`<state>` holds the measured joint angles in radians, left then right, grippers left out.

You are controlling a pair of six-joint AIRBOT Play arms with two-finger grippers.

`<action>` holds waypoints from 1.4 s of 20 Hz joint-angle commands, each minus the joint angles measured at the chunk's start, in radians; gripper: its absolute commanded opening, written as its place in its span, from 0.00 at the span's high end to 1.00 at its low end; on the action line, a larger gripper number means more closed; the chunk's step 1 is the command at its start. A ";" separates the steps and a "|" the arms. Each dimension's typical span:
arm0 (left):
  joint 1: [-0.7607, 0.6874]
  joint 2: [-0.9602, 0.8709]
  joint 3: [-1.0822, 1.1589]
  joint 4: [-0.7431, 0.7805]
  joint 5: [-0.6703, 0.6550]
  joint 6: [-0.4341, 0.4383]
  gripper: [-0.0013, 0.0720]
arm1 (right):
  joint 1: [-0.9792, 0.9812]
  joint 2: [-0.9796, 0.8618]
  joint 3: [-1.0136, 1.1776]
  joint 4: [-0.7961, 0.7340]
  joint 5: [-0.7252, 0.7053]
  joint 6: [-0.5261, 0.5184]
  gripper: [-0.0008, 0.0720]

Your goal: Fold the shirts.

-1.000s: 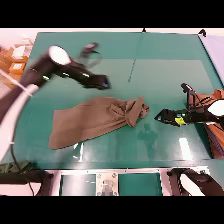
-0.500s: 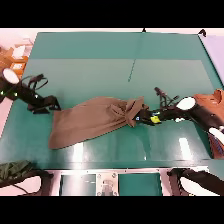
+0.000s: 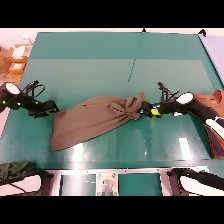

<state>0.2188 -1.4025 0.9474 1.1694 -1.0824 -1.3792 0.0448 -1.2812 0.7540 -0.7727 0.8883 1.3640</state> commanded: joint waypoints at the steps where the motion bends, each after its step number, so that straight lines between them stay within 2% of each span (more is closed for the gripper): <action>1: 0.002 -0.069 -0.005 -0.082 -0.026 0.042 0.24 | -0.085 -0.004 0.009 -0.005 0.040 -0.017 0.96; 4: 0.002 -0.081 -0.005 -0.177 -0.162 0.174 0.61 | -0.109 -0.004 0.011 -0.004 0.043 -0.023 0.97; 5: 0.002 -0.081 -0.005 -0.174 -0.175 0.190 0.72 | -0.111 -0.004 0.012 -0.004 0.043 -0.023 0.96; 6: 0.002 -0.081 -0.005 -0.167 -0.168 0.203 0.94 | -0.111 -0.004 0.012 -0.003 0.044 -0.023 0.96; 9: 0.002 -0.071 0.015 -0.169 -0.118 0.202 0.95 | -0.111 -0.004 0.022 0.000 0.055 -0.023 0.97; 11: 0.002 -0.031 0.085 -0.171 -0.147 0.199 0.95 | -0.113 0.007 0.084 0.022 0.113 -0.023 0.97; 16: 0.002 0.241 0.446 -0.249 -0.172 0.175 0.95 | -0.204 0.125 0.528 0.033 0.283 -0.003 0.97; 20: 0.002 0.481 0.768 -0.293 -0.099 0.175 0.95 | -0.385 0.240 0.972 0.032 0.283 0.014 0.97; 23: 0.002 0.619 0.939 -0.285 -0.046 0.176 0.95 | -0.539 0.321 1.228 0.032 0.283 0.024 0.97; 25: 0.002 0.677 1.008 -0.278 -0.031 0.176 0.95 | -0.623 0.382 1.315 0.031 0.264 0.024 0.97; 28: 0.002 0.698 1.068 -0.225 -0.039 0.175 0.95 | -0.661 0.462 1.321 0.014 0.189 0.024 0.96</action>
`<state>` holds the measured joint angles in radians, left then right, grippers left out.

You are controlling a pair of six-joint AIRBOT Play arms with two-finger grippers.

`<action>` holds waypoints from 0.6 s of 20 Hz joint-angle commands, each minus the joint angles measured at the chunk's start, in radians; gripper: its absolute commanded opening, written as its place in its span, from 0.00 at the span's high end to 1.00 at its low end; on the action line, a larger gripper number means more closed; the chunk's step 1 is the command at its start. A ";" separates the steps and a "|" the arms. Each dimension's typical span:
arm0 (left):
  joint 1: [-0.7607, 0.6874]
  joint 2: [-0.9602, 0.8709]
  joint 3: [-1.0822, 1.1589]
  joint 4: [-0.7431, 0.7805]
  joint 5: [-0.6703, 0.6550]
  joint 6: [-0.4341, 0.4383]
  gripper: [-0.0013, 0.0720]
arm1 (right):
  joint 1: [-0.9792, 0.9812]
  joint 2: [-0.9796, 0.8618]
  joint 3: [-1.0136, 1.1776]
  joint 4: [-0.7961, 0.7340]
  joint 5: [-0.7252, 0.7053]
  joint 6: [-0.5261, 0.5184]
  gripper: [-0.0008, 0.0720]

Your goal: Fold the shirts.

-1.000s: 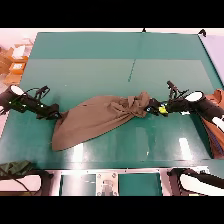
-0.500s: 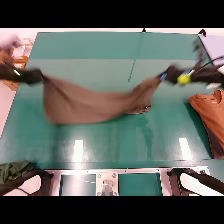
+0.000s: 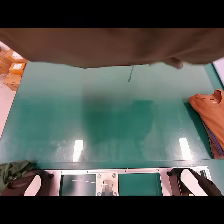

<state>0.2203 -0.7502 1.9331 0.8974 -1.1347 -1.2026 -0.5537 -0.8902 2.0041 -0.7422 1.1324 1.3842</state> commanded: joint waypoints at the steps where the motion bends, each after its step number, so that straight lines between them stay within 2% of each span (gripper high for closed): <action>1: 0.001 0.045 0.081 0.074 0.012 -0.002 0.95 | -0.063 0.080 0.071 -0.017 -0.059 0.003 0.96; 4: 0.001 0.026 0.018 0.175 0.010 -0.025 0.95 | -0.062 0.081 0.023 -0.004 -0.046 0.003 0.96; 7: 0.001 -0.048 -0.101 0.182 0.005 -0.028 0.95 | -0.057 0.080 -0.172 0.090 -0.023 -0.004 0.96; 9: 0.001 -0.144 -0.210 0.132 0.012 -0.018 0.95 | -0.020 0.072 -0.364 0.134 -0.037 -0.047 0.96; 12: 0.000 -0.333 -0.356 -0.028 0.038 0.079 0.95 | 0.103 0.022 -0.690 0.133 -0.163 -0.115 0.96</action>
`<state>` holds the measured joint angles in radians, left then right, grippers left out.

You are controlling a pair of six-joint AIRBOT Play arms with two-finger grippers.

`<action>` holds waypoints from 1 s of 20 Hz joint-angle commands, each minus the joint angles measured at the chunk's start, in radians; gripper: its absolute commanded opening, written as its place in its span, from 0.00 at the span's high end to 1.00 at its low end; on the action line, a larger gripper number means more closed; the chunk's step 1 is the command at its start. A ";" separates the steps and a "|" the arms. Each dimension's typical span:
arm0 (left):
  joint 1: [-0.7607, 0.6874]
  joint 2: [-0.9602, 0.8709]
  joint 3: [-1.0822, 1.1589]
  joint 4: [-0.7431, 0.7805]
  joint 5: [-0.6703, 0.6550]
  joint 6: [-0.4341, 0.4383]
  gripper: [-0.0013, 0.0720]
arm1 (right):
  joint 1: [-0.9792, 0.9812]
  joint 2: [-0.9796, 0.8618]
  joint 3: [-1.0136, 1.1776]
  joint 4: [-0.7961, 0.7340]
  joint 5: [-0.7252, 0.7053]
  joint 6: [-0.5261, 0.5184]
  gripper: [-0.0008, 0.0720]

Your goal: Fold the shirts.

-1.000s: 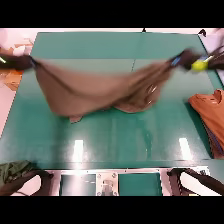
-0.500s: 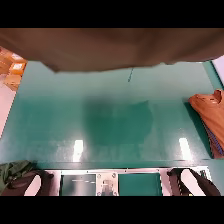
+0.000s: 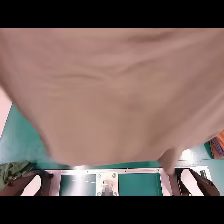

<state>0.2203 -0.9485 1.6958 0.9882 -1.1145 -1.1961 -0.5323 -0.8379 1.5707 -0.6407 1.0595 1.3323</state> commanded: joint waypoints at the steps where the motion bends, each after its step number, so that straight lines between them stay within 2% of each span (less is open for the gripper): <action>1: 0.001 -0.208 -0.153 -0.177 0.031 0.098 0.95 | 0.122 -0.062 -0.351 0.031 -0.151 -0.086 0.96; 3: 0.000 -0.385 -0.178 -0.269 0.064 0.138 0.95 | 0.197 -0.169 -0.495 0.031 -0.298 -0.122 0.96; 5: -0.002 -0.553 -0.178 -0.375 0.096 0.189 0.95 | 0.232 -0.329 -0.526 0.034 -0.380 -0.122 0.97; 8: -0.002 -0.734 -0.178 -0.560 0.143 0.271 0.95 | 0.238 -0.573 -0.448 0.090 -0.383 -0.122 0.97; 10: -0.002 -0.796 -0.178 -0.593 0.169 0.288 0.94 | 0.238 -0.679 -0.387 0.092 -0.375 -0.122 0.96; 11: -0.001 -0.814 -0.178 -0.592 0.169 0.283 0.90 | 0.237 -0.710 -0.369 0.091 -0.375 -0.122 0.96; 12: 0.000 -0.824 -0.178 -0.584 0.161 0.267 0.44 | 0.235 -0.729 -0.358 0.090 -0.369 -0.121 0.85; 13: 0.008 -0.823 -0.177 -0.570 0.146 0.222 0.08 | 0.223 -0.728 -0.357 0.089 -0.352 -0.122 0.60; 14: 0.029 -0.821 -0.163 -0.549 0.099 0.200 0.07 | 0.195 -0.724 -0.349 0.086 -0.304 -0.122 0.48; 15: 0.058 -0.819 -0.134 -0.511 0.024 0.192 0.07 | 0.154 -0.719 -0.336 0.075 -0.224 -0.122 0.48; 16: 0.099 -0.819 -0.094 -0.437 -0.081 0.145 0.12 | 0.099 -0.708 -0.331 0.050 -0.132 -0.122 0.48; 17: 0.139 -0.818 -0.058 -0.339 -0.192 0.094 0.18 | 0.048 -0.695 -0.331 0.015 -0.046 -0.122 0.54; 18: 0.172 -0.814 -0.045 -0.255 -0.281 0.054 0.18 | -0.003 -0.680 -0.339 -0.026 0.050 -0.122 0.60; 20: 0.220 -0.803 -0.081 -0.125 -0.425 -0.008 0.18 | -0.085 -0.619 -0.427 -0.076 0.166 -0.122 0.60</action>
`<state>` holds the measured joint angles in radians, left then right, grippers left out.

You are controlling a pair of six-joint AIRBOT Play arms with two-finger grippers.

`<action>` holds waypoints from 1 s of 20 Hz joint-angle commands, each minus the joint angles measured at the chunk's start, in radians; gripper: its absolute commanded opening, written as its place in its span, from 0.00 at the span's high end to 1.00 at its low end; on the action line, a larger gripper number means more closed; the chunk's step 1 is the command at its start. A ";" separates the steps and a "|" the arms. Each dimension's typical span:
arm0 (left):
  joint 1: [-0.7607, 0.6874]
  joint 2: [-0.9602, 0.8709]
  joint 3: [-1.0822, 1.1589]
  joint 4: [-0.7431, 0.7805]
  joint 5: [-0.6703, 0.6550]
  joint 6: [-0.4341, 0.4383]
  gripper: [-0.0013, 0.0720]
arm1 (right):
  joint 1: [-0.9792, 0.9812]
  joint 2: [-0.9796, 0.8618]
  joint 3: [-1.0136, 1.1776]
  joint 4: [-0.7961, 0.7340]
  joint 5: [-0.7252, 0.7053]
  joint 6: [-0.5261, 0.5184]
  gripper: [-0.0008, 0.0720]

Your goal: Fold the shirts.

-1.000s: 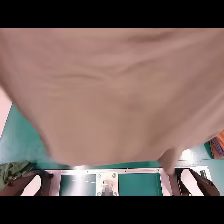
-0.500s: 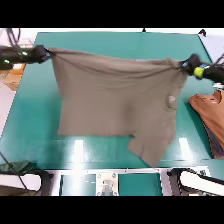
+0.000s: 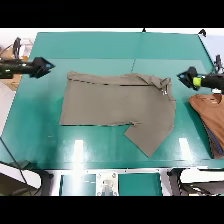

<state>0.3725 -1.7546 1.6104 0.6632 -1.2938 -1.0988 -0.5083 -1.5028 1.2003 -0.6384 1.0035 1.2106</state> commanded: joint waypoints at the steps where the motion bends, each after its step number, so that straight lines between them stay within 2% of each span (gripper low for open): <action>1: 0.085 0.017 -0.053 0.225 -0.291 -0.108 0.18 | -0.143 0.092 -0.125 -0.094 0.229 -0.001 0.60; 3: 0.109 0.077 -0.249 0.235 -0.306 -0.096 0.18 | -0.220 0.189 -0.257 -0.135 0.222 -0.019 0.60; 6: 0.109 0.163 -0.518 0.304 -0.212 -0.051 0.18 | -0.329 0.299 -0.389 -0.206 0.220 0.000 0.58; 8: 0.108 0.184 -0.631 0.297 -0.143 -0.044 0.18 | -0.369 0.336 -0.461 -0.229 0.221 0.012 0.58; 9: 0.105 0.184 -0.669 0.269 -0.106 -0.038 0.18 | -0.373 0.341 -0.496 -0.233 0.221 0.017 0.57; 10: 0.092 0.183 -0.698 0.235 -0.073 -0.024 0.18 | -0.372 0.342 -0.533 -0.244 0.220 0.024 0.49; 12: 0.034 0.183 -0.728 0.196 -0.021 -0.012 0.18 | -0.372 0.341 -0.612 -0.253 0.192 0.027 0.48; 13: -0.011 0.183 -0.732 0.196 0.002 -0.010 0.18 | -0.371 0.341 -0.646 -0.248 0.162 0.027 0.41; 16: -0.137 0.183 -0.733 0.189 0.053 -0.012 0.19 | -0.332 0.328 -0.697 -0.217 0.122 0.020 0.39; 17: -0.166 0.183 -0.732 0.190 0.059 -0.018 0.52 | -0.304 0.312 -0.698 -0.209 0.122 0.015 0.39; 18: -0.179 0.183 -0.732 0.190 0.061 -0.018 0.75 | -0.272 0.292 -0.698 -0.206 0.111 0.015 0.39; 19: -0.179 0.184 -0.730 0.190 0.061 -0.019 0.89 | -0.240 0.267 -0.698 -0.203 0.098 0.015 0.39; 20: -0.174 0.184 -0.727 0.192 0.060 -0.019 0.91 | -0.214 0.241 -0.698 -0.183 0.082 0.006 0.39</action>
<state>0.2348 -1.5723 0.8860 0.8566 -1.2583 -1.1160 -0.7849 -1.2140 0.5217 -0.8326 1.1343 1.2289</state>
